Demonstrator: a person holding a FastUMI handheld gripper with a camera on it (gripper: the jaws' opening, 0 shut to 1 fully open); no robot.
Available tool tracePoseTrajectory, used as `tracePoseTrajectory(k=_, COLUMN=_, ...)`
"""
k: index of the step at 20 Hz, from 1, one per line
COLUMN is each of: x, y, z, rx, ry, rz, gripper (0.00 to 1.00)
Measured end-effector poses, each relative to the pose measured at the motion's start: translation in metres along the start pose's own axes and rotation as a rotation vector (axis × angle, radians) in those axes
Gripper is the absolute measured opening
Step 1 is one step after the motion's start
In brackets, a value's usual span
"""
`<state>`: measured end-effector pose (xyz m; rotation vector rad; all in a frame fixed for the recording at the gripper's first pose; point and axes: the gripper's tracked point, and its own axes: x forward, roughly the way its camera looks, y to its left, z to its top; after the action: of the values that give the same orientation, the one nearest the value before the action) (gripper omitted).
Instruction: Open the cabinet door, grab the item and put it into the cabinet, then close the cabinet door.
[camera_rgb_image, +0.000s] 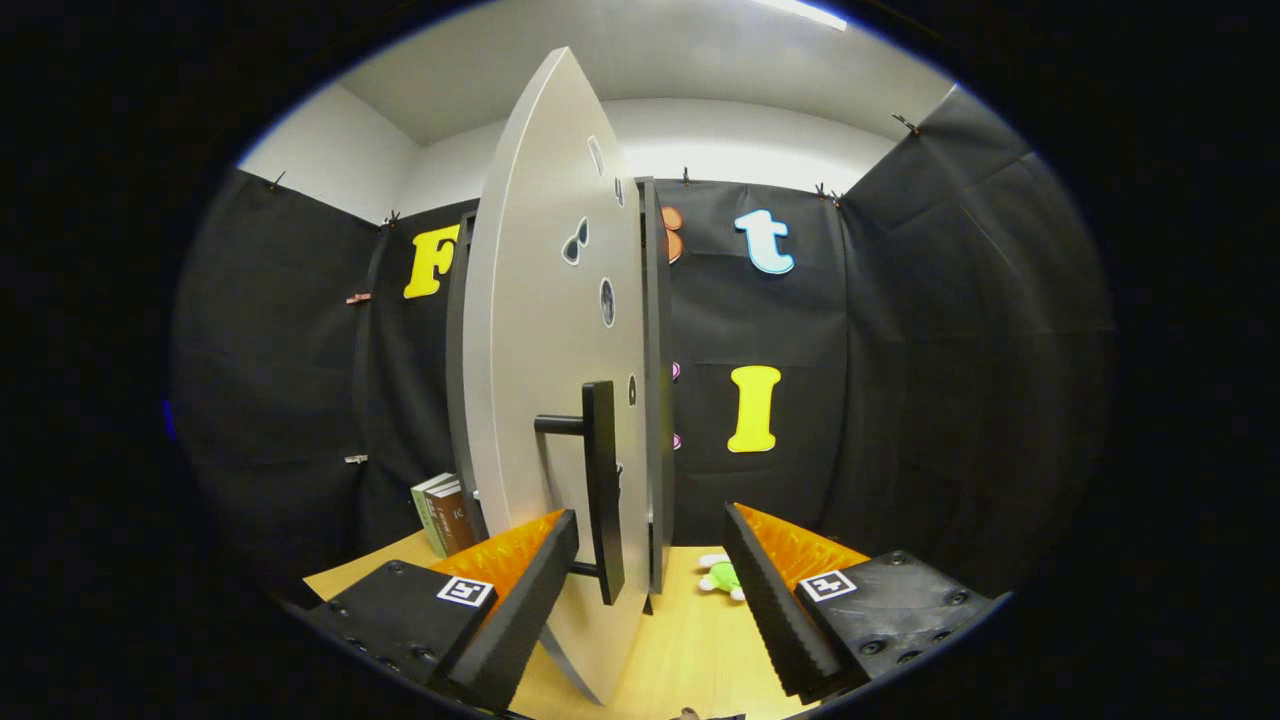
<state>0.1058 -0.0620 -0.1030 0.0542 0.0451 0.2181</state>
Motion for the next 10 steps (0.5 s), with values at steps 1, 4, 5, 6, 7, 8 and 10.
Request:
tracePoseTrajectory(k=1, x=0.001, y=0.003, z=0.0, rx=0.002, ry=0.0, rz=0.002, gripper=0.95)
tracePoseTrajectory(k=4, x=0.004, y=0.02, z=-0.002, rx=0.005, ry=0.0, rz=0.008, gripper=0.95)
tracePoseTrajectory(k=5, x=0.006, y=0.029, z=-0.003, rx=0.007, ry=0.0, rz=0.009, gripper=0.95)
tracePoseTrajectory(k=6, x=0.009, y=0.04, z=-0.004, rx=0.008, ry=-0.002, rz=0.008, gripper=0.95)
tracePoseTrajectory(k=7, x=0.012, y=0.05, z=-0.004, rx=0.005, ry=-0.003, rz=0.008, gripper=0.95)
tracePoseTrajectory(k=8, x=0.015, y=0.062, z=-0.005, rx=0.001, ry=-0.005, rz=0.007, gripper=0.95)
tracePoseTrajectory(k=10, x=0.025, y=0.086, z=-0.007, rx=0.001, ry=-0.009, rz=0.007, gripper=0.95)
